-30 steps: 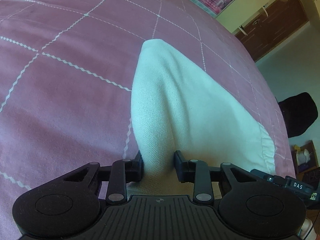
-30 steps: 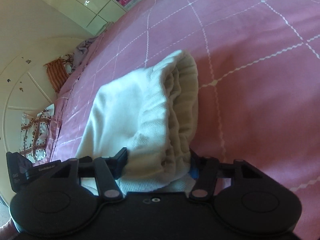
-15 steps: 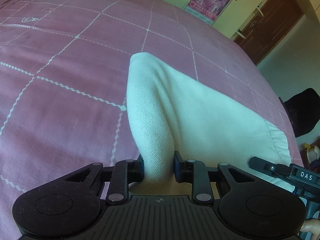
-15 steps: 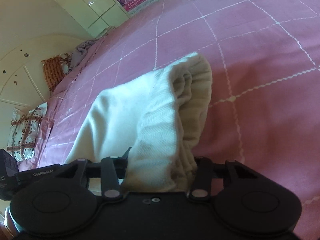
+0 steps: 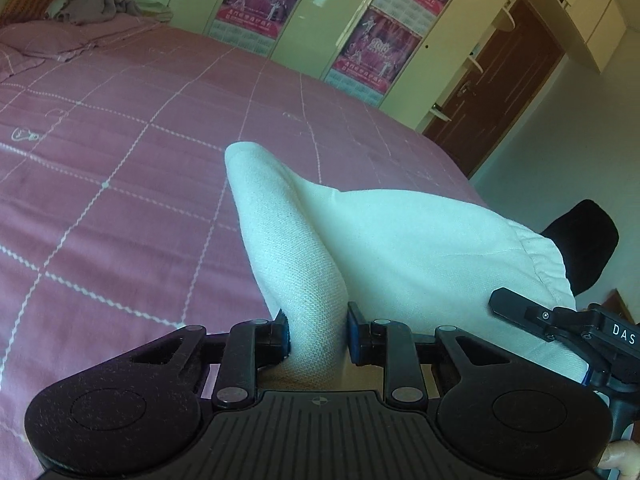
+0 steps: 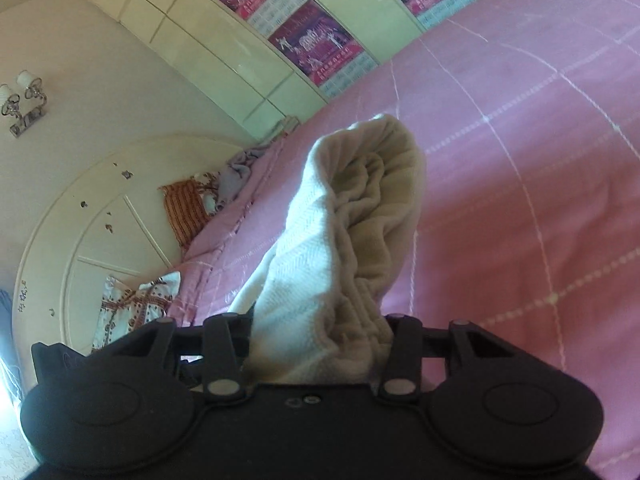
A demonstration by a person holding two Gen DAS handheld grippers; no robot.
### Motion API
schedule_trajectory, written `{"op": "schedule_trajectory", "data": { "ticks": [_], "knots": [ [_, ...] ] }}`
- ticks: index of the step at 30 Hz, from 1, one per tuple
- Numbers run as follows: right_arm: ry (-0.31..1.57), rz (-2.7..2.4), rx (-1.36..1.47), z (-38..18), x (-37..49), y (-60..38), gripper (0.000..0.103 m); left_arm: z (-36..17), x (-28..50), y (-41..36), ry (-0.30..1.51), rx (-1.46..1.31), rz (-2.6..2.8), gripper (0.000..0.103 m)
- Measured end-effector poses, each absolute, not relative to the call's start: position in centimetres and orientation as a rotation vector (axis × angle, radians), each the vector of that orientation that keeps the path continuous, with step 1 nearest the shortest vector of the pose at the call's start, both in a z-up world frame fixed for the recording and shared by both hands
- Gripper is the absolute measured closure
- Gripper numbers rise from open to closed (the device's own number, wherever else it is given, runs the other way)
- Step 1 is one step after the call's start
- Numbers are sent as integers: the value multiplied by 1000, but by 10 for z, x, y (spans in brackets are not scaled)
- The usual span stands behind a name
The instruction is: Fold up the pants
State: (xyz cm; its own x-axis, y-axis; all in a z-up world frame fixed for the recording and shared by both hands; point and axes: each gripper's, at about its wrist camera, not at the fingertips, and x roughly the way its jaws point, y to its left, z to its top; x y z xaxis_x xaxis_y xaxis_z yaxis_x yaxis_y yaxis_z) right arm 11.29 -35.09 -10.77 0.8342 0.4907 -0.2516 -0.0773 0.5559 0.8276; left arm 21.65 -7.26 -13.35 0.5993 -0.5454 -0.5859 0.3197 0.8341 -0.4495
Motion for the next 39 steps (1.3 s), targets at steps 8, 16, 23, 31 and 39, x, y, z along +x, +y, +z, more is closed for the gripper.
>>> {"op": "schedule_trajectory", "data": {
  "ticks": [8,16,23,31,39],
  "knots": [
    [412,344,932,-82,147,-382,59,-98,261,-94,715,-317,-498,77],
    [442,313,920,-89,198,-397,59,-117,304,-119,751,-272,-430,76],
    [572,235,908,-139,225,-392,58,-162,316,-142,837,-104,-353,75],
    [773,-32,744,-195,217,-371,28,-204,299,-139,915,14,-293,54],
    [563,-81,510,-132,179,-360,51,-165,261,-128,752,64,-280,54]
  ]
}}
